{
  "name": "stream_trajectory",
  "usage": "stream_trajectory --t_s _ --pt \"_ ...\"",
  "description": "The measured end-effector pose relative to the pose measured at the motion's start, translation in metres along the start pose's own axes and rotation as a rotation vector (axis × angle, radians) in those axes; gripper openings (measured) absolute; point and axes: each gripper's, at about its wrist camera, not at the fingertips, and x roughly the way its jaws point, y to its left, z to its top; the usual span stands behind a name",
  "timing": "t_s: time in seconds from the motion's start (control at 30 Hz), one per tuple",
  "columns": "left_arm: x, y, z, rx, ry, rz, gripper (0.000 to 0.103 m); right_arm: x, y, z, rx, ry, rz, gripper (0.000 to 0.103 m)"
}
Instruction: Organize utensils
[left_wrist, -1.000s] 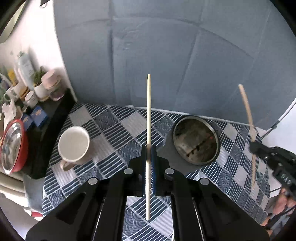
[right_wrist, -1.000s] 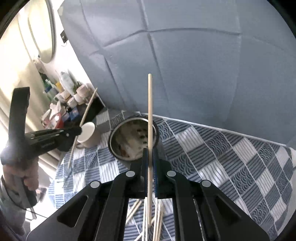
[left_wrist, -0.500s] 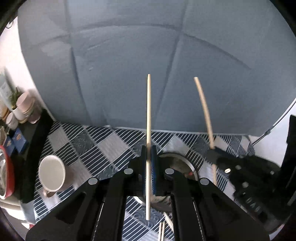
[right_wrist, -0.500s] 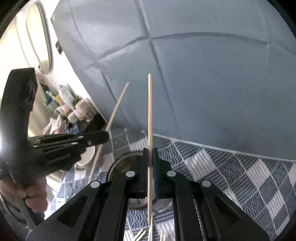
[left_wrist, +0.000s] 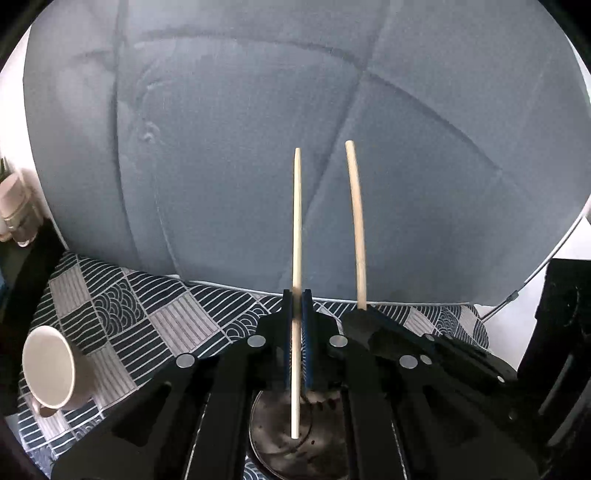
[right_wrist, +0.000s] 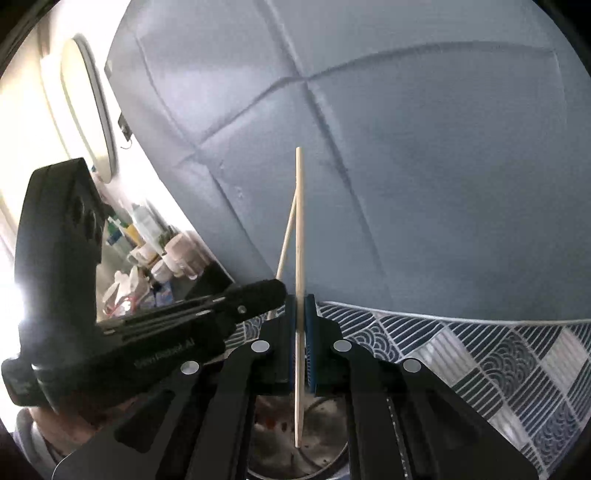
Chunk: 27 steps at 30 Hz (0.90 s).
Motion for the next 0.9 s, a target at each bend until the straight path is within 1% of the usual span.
stream_trajectory --t_s 0.1,0.13,0.2,0.33,0.43,0.47,0.57,0.7,0.77,0.8,0.83,0.9 --pt "0.003 0.006 -0.009 -0.017 -0.03 -0.021 0.005 0.004 -0.003 -0.011 0.005 -0.001 -0.001 0.005" --pt "0.004 0.007 -0.01 -0.018 -0.038 -0.017 0.005 0.004 -0.004 -0.014 0.007 -0.004 0.0 0.005" --pt "0.001 0.008 -0.018 -0.007 -0.082 -0.013 0.005 0.002 -0.006 -0.023 0.012 -0.013 -0.007 0.005" --pt "-0.004 0.008 -0.031 0.006 -0.135 -0.019 0.005 -0.003 -0.01 -0.039 0.023 -0.021 -0.007 0.005" --pt "-0.012 0.006 -0.044 0.036 -0.184 -0.025 0.005 -0.009 -0.006 -0.046 -0.009 -0.037 -0.025 0.005" --pt "-0.015 0.004 -0.046 0.047 -0.191 -0.022 0.005 -0.01 -0.005 -0.048 -0.014 -0.038 -0.031 0.007" --pt "-0.02 0.003 -0.054 0.06 -0.192 -0.03 0.005 -0.014 -0.003 -0.051 -0.025 -0.045 -0.062 0.008" --pt "-0.025 0.005 -0.061 0.069 -0.196 -0.021 0.006 -0.018 -0.001 -0.056 -0.045 -0.034 -0.096 0.009" --pt "-0.031 0.005 -0.063 0.078 -0.2 -0.019 0.011 -0.022 0.001 -0.057 -0.052 -0.041 -0.109 0.009" --pt "-0.034 0.005 -0.064 0.08 -0.203 -0.015 0.017 -0.025 0.001 -0.057 -0.05 -0.048 -0.113 0.01" --pt "-0.036 0.007 -0.065 0.079 -0.205 -0.01 0.024 -0.029 0.001 -0.057 -0.045 -0.056 -0.118 0.014" --pt "-0.042 0.011 -0.066 0.059 -0.216 -0.007 0.032 -0.039 0.001 -0.055 -0.032 -0.084 -0.134 0.038"
